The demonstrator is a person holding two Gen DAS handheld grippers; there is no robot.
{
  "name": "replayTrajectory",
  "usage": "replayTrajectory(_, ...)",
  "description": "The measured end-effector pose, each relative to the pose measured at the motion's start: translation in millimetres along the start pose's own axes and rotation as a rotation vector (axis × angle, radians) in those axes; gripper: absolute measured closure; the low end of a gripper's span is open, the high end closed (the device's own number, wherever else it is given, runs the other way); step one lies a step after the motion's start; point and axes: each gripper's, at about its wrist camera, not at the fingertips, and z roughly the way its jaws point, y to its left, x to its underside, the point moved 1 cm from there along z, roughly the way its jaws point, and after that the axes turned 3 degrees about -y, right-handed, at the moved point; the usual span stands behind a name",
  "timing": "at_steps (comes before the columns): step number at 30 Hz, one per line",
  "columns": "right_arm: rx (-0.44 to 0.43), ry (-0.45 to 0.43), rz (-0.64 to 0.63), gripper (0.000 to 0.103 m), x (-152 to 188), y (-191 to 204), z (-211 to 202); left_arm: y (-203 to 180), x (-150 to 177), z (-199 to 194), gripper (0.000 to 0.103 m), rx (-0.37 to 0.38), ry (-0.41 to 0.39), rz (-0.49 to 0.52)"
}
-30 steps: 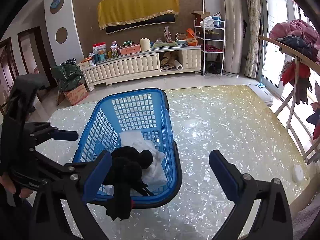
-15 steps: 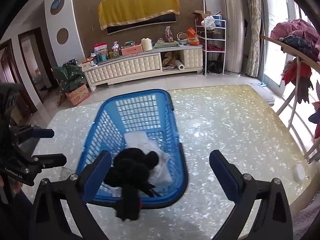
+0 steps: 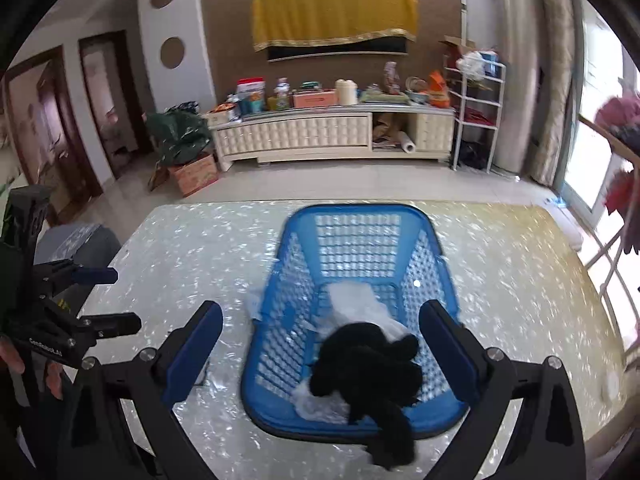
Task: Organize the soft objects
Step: 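Withdraw both tools from the basket back over the table, then lower the left gripper onto the grey felt square while the right gripper approaches the blue cloth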
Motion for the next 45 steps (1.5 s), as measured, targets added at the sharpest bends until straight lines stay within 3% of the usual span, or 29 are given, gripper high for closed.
replayTrajectory(6, -0.022, 0.024, -0.076, 0.004, -11.4, 36.4, 14.6, 17.4, 11.3, -11.4, 0.000, -0.039, 0.031, 0.088)
replayTrajectory(17, -0.049, 0.106, -0.233, 0.004, -15.4, 93.0, 59.5, 53.8, 25.5, -14.5, 0.000, -0.005, 0.061, 0.100)
replayTrajectory(24, -0.018, 0.157, -0.281, 0.004, -6.3, 112.8, 80.7, 73.3, 24.8, 8.2, 0.000, 0.040, 0.091, 0.170)
replayTrajectory(30, 0.001, 0.213, -0.285, 0.004, 0.6, 124.1, 107.2, 81.2, 27.7, 30.4, 0.000, 0.125, 0.109, 0.203)
replayTrajectory(37, -0.011, 0.272, -0.304, 0.004, 10.2, 137.5, 137.1, 85.5, 34.9, 59.1, 0.022, 0.142, 0.155, 0.240)
replayTrajectory(40, 0.000, 0.302, -0.299, 0.004, 14.0, 134.5, 149.7, 89.5, 36.8, 78.4, 0.038, 0.145, 0.190, 0.223)
replayTrajectory(45, 0.011, 0.330, -0.283, 0.004, 16.3, 129.9, 165.2, 85.1, 42.2, 96.6, 0.041, 0.167, 0.215, 0.215)
